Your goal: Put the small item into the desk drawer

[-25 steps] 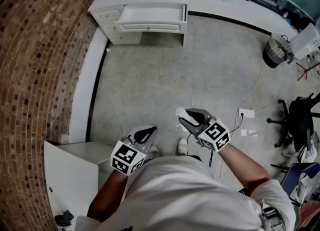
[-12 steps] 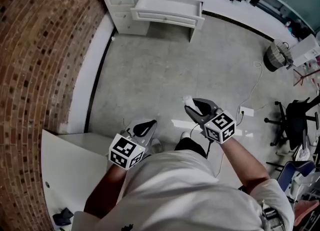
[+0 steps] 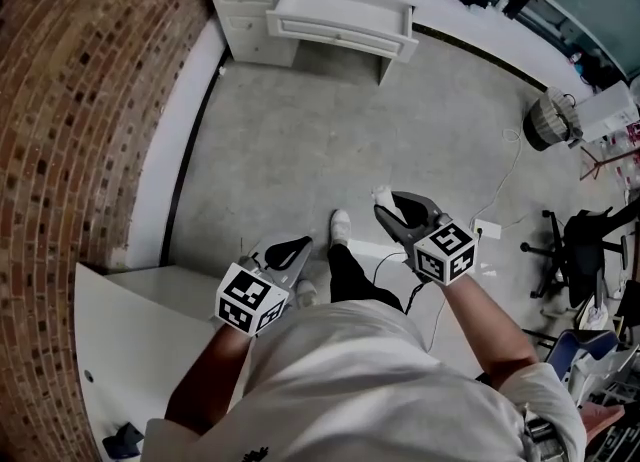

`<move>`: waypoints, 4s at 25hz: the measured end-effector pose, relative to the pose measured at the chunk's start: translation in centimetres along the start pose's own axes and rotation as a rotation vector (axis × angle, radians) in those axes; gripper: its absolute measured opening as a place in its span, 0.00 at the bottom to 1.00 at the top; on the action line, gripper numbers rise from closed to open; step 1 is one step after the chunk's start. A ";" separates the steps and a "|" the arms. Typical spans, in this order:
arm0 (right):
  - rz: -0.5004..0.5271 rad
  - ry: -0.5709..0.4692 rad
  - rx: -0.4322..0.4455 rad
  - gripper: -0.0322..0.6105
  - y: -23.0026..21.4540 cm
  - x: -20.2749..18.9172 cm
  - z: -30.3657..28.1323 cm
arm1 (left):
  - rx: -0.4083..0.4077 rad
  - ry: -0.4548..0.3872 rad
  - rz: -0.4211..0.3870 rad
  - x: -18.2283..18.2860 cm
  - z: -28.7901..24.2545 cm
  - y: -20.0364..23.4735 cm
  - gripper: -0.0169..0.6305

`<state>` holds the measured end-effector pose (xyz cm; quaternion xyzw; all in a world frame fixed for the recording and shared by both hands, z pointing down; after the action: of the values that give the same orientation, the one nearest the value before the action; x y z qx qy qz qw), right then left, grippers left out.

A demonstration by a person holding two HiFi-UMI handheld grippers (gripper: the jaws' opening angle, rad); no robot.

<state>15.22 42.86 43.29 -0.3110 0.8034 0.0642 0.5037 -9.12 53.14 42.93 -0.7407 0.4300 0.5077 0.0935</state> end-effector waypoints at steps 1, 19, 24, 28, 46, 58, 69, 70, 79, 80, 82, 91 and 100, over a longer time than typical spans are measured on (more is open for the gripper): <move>0.013 0.003 0.007 0.27 -0.7 0.4 -0.7 | 0.007 0.000 0.003 0.5 -0.4 0.7 0.04; 0.056 -0.014 0.082 0.26 -21.5 11.4 -10.8 | 0.040 0.011 -0.006 15.7 -15.2 12.3 0.04; 0.042 -0.004 0.076 0.26 -24.4 12.6 -13.3 | 0.028 0.001 -0.002 17.8 -17.5 15.5 0.04; 0.043 0.007 0.058 0.26 -26.3 14.3 -16.3 | 0.011 0.005 -0.009 19.1 -18.4 19.6 0.04; 0.018 0.046 -0.187 0.26 -34.2 25.5 -31.5 | -0.137 0.025 -0.089 26.2 -17.8 42.3 0.04; -0.042 0.176 -0.293 0.26 -52.2 25.4 -37.6 | -0.077 0.023 -0.029 32.2 -25.1 49.1 0.04; -0.177 0.328 -0.327 0.26 -68.4 22.1 -43.2 | 0.016 0.050 -0.018 39.9 -33.9 51.9 0.04; -0.177 0.336 -0.328 0.27 -69.4 21.8 -43.8 | 0.025 0.059 -0.015 40.2 -34.5 52.2 0.04; -0.216 0.419 -0.329 0.27 -76.2 18.1 -48.9 | 0.117 0.118 -0.013 43.2 -38.3 54.3 0.04; -0.216 0.438 -0.330 0.27 -76.7 17.6 -49.3 | 0.124 0.127 -0.016 43.5 -38.6 54.6 0.04; -0.225 0.471 -0.328 0.27 -77.6 16.8 -50.2 | 0.140 0.132 -0.002 43.8 -39.0 55.1 0.04; -0.255 0.515 -0.370 0.27 -80.4 14.8 -52.7 | 0.171 0.152 0.041 44.8 -41.4 57.0 0.04; -0.244 0.536 -0.376 0.30 -81.4 13.5 -53.4 | 0.182 0.166 0.035 45.1 -42.0 57.0 0.04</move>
<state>16.01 -50.23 74.78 -0.4977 0.8382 0.0663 0.2127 -17.52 -30.37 41.99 -0.7609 0.4937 0.4049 0.1156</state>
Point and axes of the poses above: the fingertips, and each gripper's own axes: z backward along the fingers, y to its left, x out of its top, the point moved 9 cm from there along z, backward along the fingers, and after that the axes turned 1 degree about y, right-handed, at the moved point
